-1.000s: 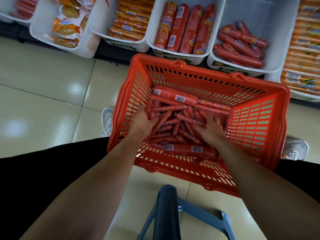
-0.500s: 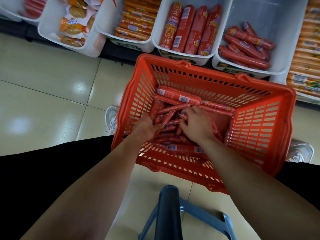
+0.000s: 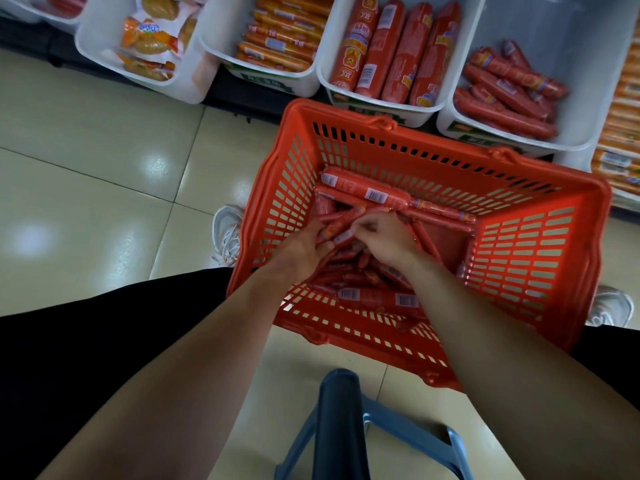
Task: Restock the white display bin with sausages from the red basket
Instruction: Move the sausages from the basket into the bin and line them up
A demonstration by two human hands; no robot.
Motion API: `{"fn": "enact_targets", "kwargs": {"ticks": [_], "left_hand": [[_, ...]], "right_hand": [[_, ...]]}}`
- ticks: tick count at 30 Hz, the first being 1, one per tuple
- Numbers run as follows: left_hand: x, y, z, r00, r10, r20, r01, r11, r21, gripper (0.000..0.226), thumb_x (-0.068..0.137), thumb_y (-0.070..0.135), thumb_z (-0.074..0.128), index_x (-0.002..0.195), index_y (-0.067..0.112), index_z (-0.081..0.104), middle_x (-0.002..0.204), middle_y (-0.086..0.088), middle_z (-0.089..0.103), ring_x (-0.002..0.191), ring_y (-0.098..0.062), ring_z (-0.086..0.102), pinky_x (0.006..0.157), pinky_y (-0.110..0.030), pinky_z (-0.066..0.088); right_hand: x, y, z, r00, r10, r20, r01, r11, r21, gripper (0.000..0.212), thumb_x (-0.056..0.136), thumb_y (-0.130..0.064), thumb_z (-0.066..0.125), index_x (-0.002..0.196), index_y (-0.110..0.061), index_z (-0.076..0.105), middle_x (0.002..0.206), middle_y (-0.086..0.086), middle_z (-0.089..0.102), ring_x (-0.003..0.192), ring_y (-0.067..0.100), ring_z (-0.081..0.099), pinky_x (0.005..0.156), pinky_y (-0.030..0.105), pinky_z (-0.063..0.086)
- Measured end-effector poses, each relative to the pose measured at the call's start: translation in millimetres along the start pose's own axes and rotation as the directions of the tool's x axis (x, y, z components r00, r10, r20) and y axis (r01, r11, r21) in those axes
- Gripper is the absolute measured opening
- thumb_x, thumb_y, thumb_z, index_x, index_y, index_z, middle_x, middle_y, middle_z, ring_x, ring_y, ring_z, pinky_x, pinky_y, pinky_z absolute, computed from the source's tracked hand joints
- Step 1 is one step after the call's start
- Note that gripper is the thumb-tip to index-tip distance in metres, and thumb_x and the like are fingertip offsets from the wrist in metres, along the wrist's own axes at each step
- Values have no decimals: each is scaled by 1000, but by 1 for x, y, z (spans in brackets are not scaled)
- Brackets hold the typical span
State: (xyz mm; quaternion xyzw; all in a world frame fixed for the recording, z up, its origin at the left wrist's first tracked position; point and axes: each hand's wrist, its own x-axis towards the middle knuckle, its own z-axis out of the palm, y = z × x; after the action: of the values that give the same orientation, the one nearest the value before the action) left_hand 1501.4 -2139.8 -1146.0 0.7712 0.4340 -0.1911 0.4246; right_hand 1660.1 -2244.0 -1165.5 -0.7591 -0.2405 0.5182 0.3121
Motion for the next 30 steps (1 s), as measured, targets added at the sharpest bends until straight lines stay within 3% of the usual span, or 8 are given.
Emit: {"fn": "enact_targets", "kwargs": {"ticks": [2, 5, 8, 10, 13, 19, 25, 30], "left_hand": [[2, -4, -1, 1000, -20, 13, 20, 999, 36, 41, 100, 38, 51, 140, 27, 48, 127, -6, 64, 117, -27, 60, 102, -46, 48], [6, -2, 2, 998, -48, 44, 43, 993, 112, 43, 100, 39, 50, 143, 30, 47, 135, -5, 58, 124, -28, 55, 105, -48, 45], [11, 7, 7, 999, -38, -4, 37, 966, 256, 48, 99, 39, 50, 145, 24, 44, 146, -4, 43, 135, -28, 42, 112, -46, 39], [13, 15, 12, 996, 41, -73, -14, 942, 335, 60, 96, 41, 54, 149, 20, 36, 153, -5, 31, 140, -29, 32, 113, -45, 37], [21, 19, 18, 994, 111, -2, -101, 911, 400, 82, 94, 47, 56, 157, 15, 14, 163, -7, 10, 150, -30, 14, 121, -46, 24], [43, 12, 29, 993, 88, 81, -117, 848, 517, 116, 82, 63, 64, 158, 14, -9, 167, -8, -10, 154, -31, -10, 124, -49, 2], [53, 14, 31, 990, 138, 32, -132, 812, 569, 105, 79, 66, 66, 155, 15, 14, 157, -16, 23, 143, -38, 27, 118, -53, 26], [51, 19, 29, 1000, 18, 4, -18, 926, 377, 90, 74, 57, 78, 141, 15, 35, 139, -12, 47, 120, -35, 56, 100, -47, 49]], "right_hand": [[4, 5, -13, 997, 29, -77, -32, 999, -28, 13, 96, -26, 59, 91, -30, 70, 99, -10, 73, 92, 14, 70, 92, 41, 55], [4, 14, -27, 989, -31, -141, -19, 941, -338, 20, 93, -31, 63, 111, -27, 69, 117, -6, 66, 110, 18, 62, 95, 34, 48], [-3, 20, -29, 979, -96, -178, -22, 823, -568, 50, 87, -45, 64, 133, -26, 55, 135, 4, 47, 128, 30, 45, 103, 45, 43], [-5, 24, -25, 989, -4, -149, -85, 806, -585, 83, 82, -57, 65, 151, -26, 31, 151, 9, 31, 138, 36, 32, 108, 54, 37], [-9, 40, -21, 964, 230, -133, -265, 791, -551, 118, 74, -69, 69, 158, -23, 0, 162, 15, 11, 146, 41, 21, 112, 57, 29], [-15, 71, -26, 954, 272, -122, -295, 798, -525, 119, 74, -64, 74, 158, -21, 0, 159, 18, 17, 145, 41, 24, 111, 54, 36], [-3, 69, -28, 955, 245, -168, -297, 788, -540, 105, 74, -60, 77, 150, -10, 25, 147, 20, 34, 134, 42, 40, 103, 51, 42], [5, 71, -39, 960, 261, -100, -274, 810, -519, 98, 66, -62, 80, 142, -14, 42, 140, 15, 48, 127, 34, 49, 101, 44, 45]]}}
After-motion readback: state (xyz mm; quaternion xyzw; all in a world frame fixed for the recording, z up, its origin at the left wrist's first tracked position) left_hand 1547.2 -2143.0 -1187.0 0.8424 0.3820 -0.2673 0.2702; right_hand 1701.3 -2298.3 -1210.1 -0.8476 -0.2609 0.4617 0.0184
